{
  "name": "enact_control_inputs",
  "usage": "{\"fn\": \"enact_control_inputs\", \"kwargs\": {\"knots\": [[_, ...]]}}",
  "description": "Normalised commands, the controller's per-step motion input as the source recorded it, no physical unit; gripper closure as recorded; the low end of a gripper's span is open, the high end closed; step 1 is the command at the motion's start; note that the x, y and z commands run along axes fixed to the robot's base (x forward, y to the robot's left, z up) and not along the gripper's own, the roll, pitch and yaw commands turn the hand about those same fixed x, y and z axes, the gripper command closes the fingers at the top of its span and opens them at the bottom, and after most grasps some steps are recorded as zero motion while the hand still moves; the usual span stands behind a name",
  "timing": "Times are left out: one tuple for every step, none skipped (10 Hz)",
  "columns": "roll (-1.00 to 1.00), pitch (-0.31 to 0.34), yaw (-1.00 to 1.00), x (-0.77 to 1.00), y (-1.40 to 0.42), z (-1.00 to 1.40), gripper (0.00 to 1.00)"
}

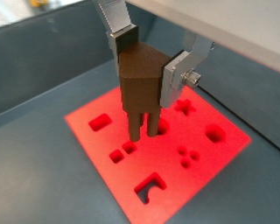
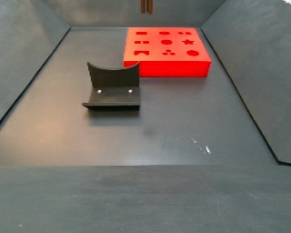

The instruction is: Insert the 3 prong object.

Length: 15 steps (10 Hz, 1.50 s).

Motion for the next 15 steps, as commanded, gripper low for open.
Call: {"fn": "enact_control_inputs", "kwargs": {"knots": [[0.0, 0.0, -0.71, 0.03, 0.34, -0.21, 1.0], [0.0, 0.01, -0.14, 0.0, 0.01, 0.0, 1.0], [0.0, 0.0, 0.0, 0.0, 0.0, -0.04, 1.0], [0.0, 0.07, -0.59, 0.01, 0.3, -0.07, 1.0], [0.0, 0.071, -0.93, 0.02, 0.12, -0.09, 1.0], [0.0, 0.033, -0.98, 0.0, 0.06, -0.08, 1.0], [0.0, 0.0, -0.93, 0.0, 0.08, -0.07, 1.0], [0.0, 0.0, -0.92, -0.01, 0.09, -0.08, 1.0], [0.0, 0.0, -1.0, 0.0, 0.0, -0.09, 1.0], [0.0, 0.0, -1.0, 0.0, 0.0, -0.1, 1.0], [0.0, 0.0, -1.0, 0.0, 0.0, -0.11, 1.0], [0.0, 0.0, -0.59, -0.06, 0.27, 0.0, 1.0], [0.01, 0.0, -0.11, 0.02, 0.0, -0.05, 1.0], [0.0, -0.007, -0.15, -0.07, 0.36, -0.29, 1.0], [0.0, -0.023, 0.0, -0.2, 0.7, -0.31, 1.0]]}}
